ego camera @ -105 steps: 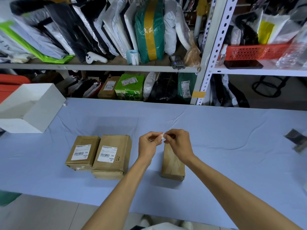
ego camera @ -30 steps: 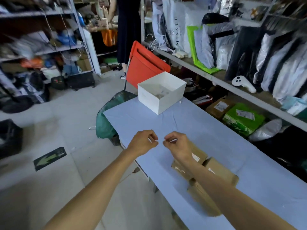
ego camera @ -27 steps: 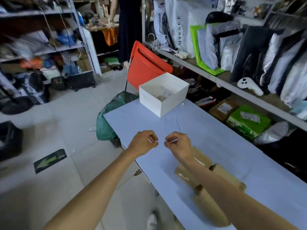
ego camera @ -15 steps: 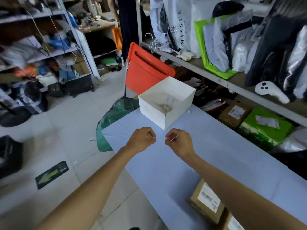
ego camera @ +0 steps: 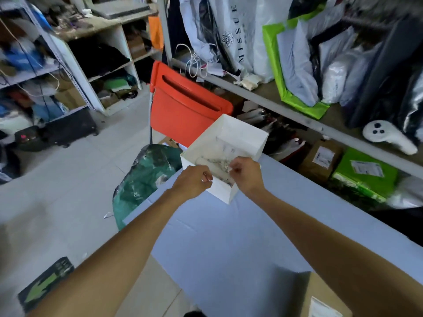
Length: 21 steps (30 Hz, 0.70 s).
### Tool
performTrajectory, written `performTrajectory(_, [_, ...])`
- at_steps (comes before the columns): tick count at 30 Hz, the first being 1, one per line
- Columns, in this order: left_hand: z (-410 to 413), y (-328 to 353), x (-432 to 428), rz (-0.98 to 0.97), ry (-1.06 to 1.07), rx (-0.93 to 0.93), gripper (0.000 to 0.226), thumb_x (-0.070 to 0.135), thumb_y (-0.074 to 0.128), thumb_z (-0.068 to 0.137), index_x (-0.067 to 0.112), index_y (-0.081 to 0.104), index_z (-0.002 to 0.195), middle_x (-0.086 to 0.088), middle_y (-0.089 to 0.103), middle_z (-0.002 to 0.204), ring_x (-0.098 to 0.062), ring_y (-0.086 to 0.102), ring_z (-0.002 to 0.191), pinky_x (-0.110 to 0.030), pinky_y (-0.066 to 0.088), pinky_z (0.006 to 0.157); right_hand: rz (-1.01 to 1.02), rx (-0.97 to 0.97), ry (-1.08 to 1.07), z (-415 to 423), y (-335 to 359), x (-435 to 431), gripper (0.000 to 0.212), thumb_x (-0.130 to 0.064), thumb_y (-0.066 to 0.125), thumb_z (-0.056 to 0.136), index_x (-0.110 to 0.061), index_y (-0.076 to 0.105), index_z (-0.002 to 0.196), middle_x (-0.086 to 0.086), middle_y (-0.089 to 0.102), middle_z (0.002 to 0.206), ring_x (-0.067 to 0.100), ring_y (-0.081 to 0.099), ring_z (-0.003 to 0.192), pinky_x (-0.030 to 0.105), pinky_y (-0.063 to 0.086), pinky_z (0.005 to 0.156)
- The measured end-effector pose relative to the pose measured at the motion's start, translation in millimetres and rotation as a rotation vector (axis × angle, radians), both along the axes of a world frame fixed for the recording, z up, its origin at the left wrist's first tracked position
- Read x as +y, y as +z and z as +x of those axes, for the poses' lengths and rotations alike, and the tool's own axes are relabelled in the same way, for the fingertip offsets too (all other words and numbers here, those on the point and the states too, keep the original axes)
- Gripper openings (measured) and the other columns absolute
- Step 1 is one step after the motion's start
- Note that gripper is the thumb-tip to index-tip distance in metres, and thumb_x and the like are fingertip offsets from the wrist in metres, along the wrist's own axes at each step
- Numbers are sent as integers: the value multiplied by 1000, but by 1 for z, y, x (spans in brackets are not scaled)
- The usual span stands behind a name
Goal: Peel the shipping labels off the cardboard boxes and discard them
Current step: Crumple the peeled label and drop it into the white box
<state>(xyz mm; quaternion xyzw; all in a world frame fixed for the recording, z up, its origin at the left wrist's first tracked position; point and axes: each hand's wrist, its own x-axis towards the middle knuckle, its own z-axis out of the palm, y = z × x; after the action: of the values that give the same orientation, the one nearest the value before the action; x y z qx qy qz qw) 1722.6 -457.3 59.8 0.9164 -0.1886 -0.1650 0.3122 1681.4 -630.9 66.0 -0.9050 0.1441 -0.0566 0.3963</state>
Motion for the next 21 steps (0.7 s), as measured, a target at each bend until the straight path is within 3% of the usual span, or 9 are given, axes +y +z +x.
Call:
performTrajectory(6, [49,17,-11,8,-60,-21,8,19,65,84,15,66,91,4,63,85,-20,62,82,-34,53,75,-95,73,25,55,8,2,46,10,52,80,-4,56,124,12,58,127,25,52,122,29,43,101])
performTrajectory(21, [54,28,-39,38,-109,-15,15,22,62,86,14,69,95,-4,70,99,-24,63,93,-39,55,81,-218,172,77,38,19,-13,42,-16,63,84,-10,58,125,8,58,129,23,51,121,30,42,95])
